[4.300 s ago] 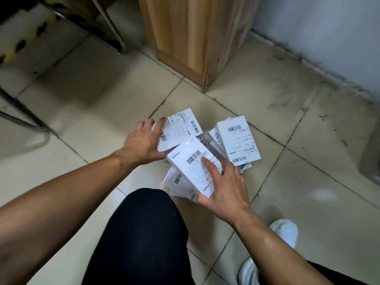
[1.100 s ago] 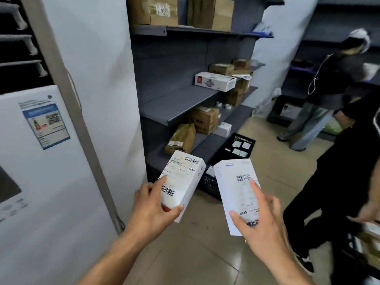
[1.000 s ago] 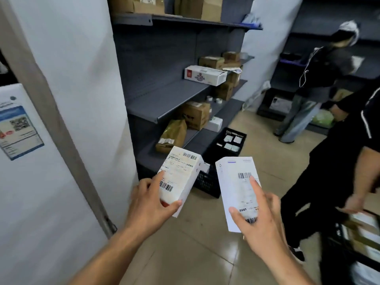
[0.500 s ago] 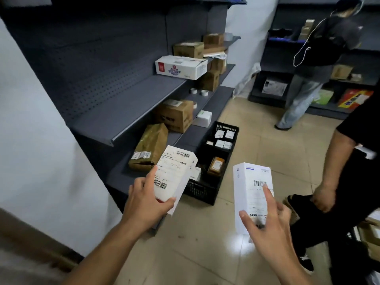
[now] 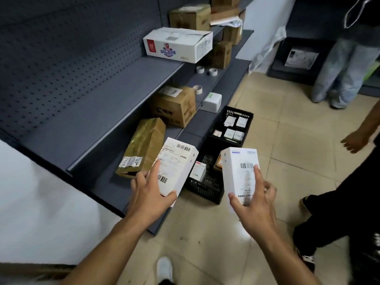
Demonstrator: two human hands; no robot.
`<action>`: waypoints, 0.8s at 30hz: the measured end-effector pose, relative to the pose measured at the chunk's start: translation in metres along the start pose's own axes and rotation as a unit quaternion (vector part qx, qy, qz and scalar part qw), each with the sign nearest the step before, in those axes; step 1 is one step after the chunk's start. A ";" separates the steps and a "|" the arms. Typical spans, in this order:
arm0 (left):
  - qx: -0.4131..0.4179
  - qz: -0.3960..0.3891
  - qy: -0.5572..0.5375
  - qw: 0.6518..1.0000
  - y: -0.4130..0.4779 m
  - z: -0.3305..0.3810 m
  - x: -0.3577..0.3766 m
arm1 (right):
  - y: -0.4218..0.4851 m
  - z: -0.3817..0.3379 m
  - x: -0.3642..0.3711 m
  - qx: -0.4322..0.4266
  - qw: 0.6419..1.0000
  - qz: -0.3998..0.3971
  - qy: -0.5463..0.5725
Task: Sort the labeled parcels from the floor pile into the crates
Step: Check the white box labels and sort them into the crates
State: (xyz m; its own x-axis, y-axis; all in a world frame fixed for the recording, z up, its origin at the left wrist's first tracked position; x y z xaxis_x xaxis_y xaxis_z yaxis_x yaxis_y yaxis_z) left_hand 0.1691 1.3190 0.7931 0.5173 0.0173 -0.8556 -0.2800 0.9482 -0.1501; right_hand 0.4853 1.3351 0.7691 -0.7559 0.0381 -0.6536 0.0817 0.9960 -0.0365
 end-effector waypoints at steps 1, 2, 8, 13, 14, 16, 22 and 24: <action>0.003 -0.011 -0.001 1.000 0.016 0.004 0.006 | 0.012 0.000 0.007 0.006 1.000 -0.001 -0.003; 0.007 -0.021 -0.002 1.000 0.032 0.008 0.012 | 0.025 -0.001 0.014 0.013 1.000 -0.001 -0.007; 0.024 -0.056 -0.033 0.998 0.139 0.018 0.029 | 0.100 -0.014 0.051 0.041 0.996 -0.015 -0.074; 0.034 -0.070 -0.025 0.997 0.224 0.031 0.040 | 0.163 -0.037 0.063 0.079 0.987 -0.026 -0.140; 0.038 -0.070 -0.022 0.997 0.240 0.035 0.043 | 0.175 -0.038 0.065 0.089 0.986 -0.026 -0.138; 0.038 -0.079 -0.020 0.996 0.267 0.044 0.053 | 0.196 -0.035 0.069 0.116 0.984 -0.036 -0.130; 0.044 -0.110 -0.016 0.993 0.310 0.078 0.081 | 0.253 -0.012 0.075 0.120 0.990 -0.046 -0.055; 0.042 -0.122 -0.008 0.992 0.322 0.088 0.094 | 0.280 0.000 0.073 0.114 0.991 -0.057 -0.048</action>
State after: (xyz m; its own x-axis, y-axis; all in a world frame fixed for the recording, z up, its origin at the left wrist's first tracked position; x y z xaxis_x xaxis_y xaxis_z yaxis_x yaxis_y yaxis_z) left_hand 0.1989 1.6542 0.7084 0.5745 -0.2114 -0.7908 -0.0771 0.9478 -0.3094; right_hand 0.4529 1.6168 0.7114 -0.7043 -0.0928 -0.7038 0.1524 0.9485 -0.2776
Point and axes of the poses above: each hand's wrist, its own y-axis towards the middle knuckle, its own x-axis out of the palm, z = x × y, the point moved 6 cm from there along y, towards the middle knuckle, and after that the axes turned 5 degrees about -z, right-handed, at the moved point
